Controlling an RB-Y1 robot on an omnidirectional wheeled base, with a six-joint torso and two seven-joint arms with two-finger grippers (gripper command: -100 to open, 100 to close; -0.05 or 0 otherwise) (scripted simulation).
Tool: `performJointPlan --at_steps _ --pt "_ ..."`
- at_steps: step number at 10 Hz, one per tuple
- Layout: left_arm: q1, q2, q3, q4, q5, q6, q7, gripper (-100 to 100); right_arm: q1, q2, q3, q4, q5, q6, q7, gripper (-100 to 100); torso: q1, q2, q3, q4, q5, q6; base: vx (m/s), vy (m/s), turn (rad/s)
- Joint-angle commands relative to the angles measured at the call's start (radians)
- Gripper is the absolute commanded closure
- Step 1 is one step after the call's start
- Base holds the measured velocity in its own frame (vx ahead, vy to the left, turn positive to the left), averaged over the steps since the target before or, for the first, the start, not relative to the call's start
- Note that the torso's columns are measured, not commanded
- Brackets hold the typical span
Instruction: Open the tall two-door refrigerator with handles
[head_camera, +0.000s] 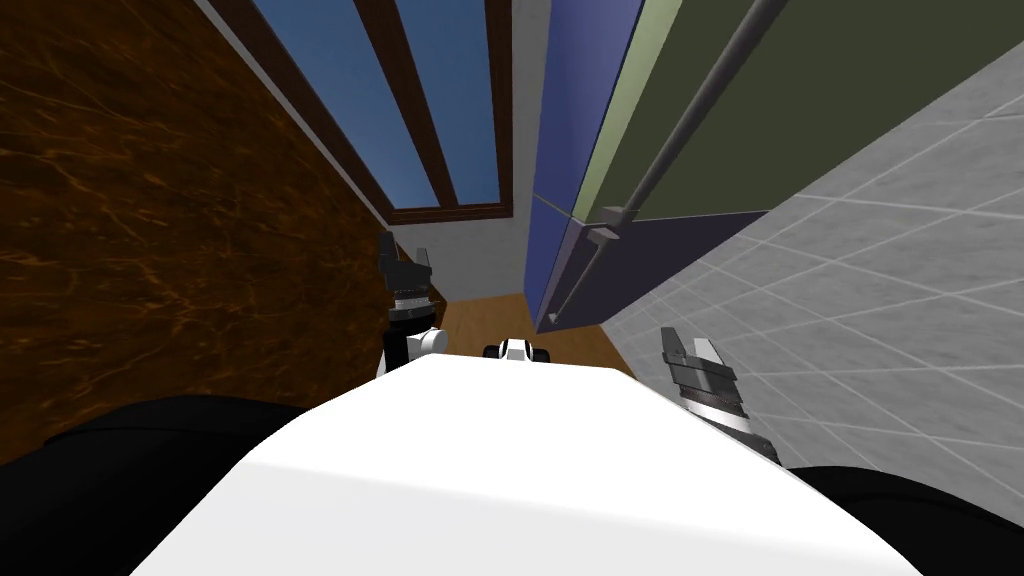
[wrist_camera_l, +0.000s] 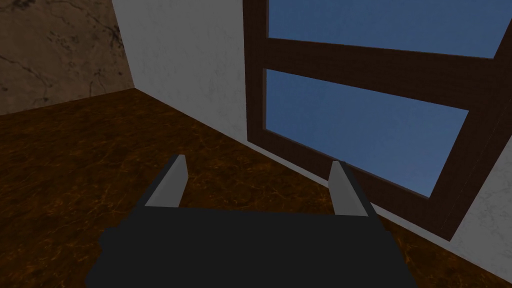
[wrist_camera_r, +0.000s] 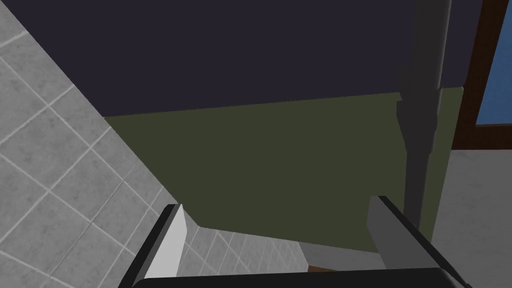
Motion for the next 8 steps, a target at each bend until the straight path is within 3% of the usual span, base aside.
performJointPlan --at_steps 1,2,4,5,7,8 --pt "0.000 0.000 0.000 0.000 0.000 0.000 0.000 0 0.075 0.003 -0.073 0.024 -0.015 -0.032 0.075 -100 0.001 -0.001 0.000 0.000 0.000 0.000 0.198 0.170 0.100" --pt "0.000 0.000 0.000 0.000 0.000 0.000 0.000 0 0.075 0.003 -0.075 0.024 -0.015 -0.032 0.087 -100 0.003 -0.003 -0.002 -0.001 0.001 0.000 0.167 0.112 0.024" --pt "0.000 0.000 0.000 0.000 0.000 0.000 0.000 0 0.141 0.010 -0.138 0.061 -0.027 -0.069 0.152 -100 -0.002 -0.001 -0.001 0.000 -0.001 0.000 0.190 0.120 0.080" --pt "0.000 0.000 0.000 0.000 0.000 0.000 0.000 0 0.141 0.010 -0.140 0.061 -0.027 -0.069 0.165 -100 0.001 -0.003 -0.002 -0.001 0.000 0.000 0.146 0.110 0.032" --pt "0.000 0.000 0.000 0.000 0.000 0.000 0.000 0 0.205 0.017 -0.205 0.100 -0.038 -0.106 0.227 -100 -0.001 0.001 0.001 0.001 -0.001 0.000 0.161 0.119 0.085" --pt "0.000 0.000 0.000 0.000 0.000 0.000 0.000 0 0.205 0.017 -0.205 0.100 -0.038 -0.106 0.242 -100 0.002 -0.002 -0.001 0.000 0.000 0.000 0.159 0.101 0.018"
